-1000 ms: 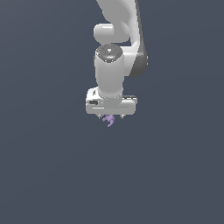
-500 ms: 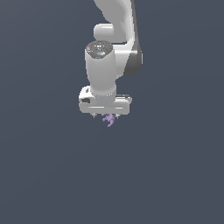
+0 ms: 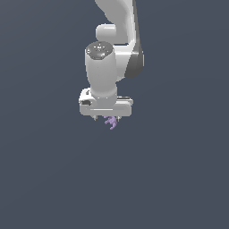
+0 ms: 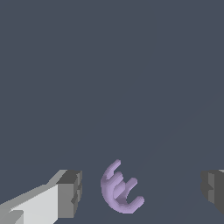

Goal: Pick up the object and move it to a goal position.

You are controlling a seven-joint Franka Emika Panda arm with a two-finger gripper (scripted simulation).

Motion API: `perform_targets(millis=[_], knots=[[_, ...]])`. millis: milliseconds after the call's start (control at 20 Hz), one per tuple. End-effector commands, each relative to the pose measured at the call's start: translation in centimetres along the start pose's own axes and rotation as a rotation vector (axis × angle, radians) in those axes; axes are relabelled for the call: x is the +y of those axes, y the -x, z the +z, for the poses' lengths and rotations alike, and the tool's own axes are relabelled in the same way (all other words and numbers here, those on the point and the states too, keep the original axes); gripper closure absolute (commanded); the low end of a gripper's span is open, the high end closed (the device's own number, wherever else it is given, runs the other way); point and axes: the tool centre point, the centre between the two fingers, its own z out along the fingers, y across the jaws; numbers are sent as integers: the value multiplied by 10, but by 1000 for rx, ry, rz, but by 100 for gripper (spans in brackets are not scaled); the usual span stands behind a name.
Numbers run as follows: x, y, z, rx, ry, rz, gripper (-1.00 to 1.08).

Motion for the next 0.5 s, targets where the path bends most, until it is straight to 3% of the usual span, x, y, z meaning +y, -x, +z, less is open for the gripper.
perform_targets(millis=[0, 450], knots=[[0, 3, 4, -1, 1, -22, -92], [0, 23, 28, -6, 7, -181, -92]])
